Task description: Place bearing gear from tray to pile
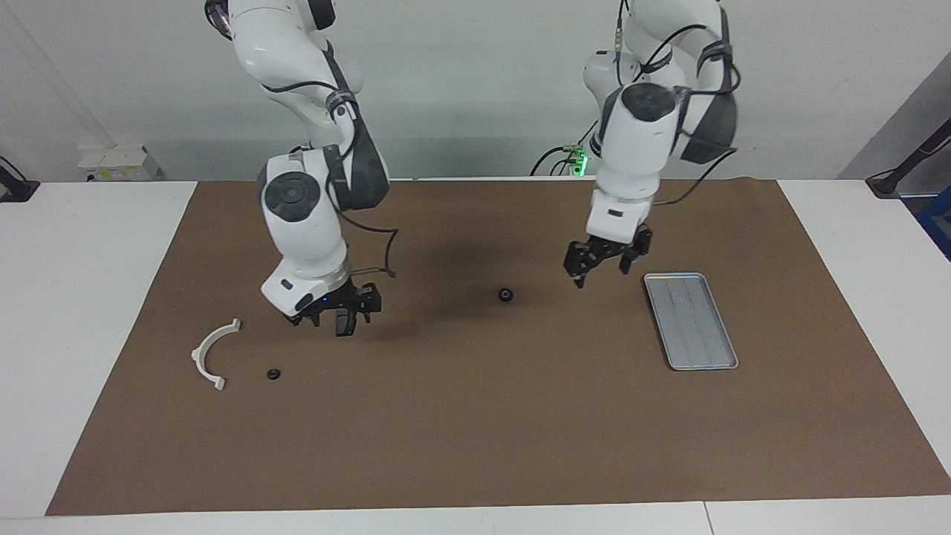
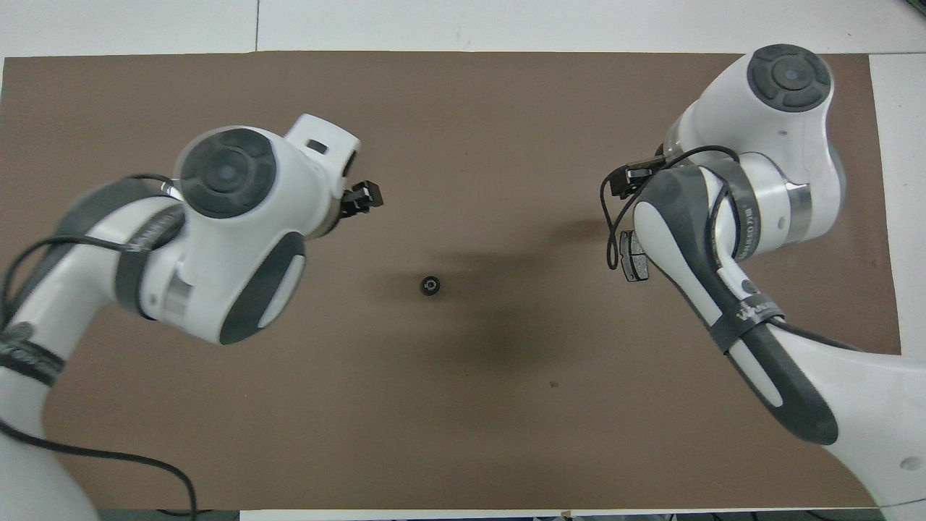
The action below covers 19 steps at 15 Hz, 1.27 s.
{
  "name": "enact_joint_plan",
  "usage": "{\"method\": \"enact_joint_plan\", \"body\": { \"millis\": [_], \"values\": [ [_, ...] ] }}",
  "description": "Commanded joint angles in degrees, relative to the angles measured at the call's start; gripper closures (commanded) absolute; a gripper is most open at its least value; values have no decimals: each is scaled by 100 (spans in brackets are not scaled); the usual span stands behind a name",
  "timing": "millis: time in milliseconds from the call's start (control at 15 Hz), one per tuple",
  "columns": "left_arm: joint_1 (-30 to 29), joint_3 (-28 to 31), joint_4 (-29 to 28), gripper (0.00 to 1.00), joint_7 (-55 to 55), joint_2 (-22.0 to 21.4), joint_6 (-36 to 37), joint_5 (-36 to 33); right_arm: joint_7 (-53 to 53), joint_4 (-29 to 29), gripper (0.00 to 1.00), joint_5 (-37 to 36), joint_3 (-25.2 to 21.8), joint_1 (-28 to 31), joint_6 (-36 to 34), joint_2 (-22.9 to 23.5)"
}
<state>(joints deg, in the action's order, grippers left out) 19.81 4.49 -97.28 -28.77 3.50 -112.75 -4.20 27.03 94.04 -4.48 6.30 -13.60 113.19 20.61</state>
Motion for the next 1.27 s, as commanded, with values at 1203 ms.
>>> {"method": "enact_joint_plan", "body": {
  "millis": [1203],
  "values": [
    [-1454, -132, 534, 0, 2271, -798, 2319, 271, 4161, -527, 0, -194, -23, -2173, 1249, 1490]
  ]
}}
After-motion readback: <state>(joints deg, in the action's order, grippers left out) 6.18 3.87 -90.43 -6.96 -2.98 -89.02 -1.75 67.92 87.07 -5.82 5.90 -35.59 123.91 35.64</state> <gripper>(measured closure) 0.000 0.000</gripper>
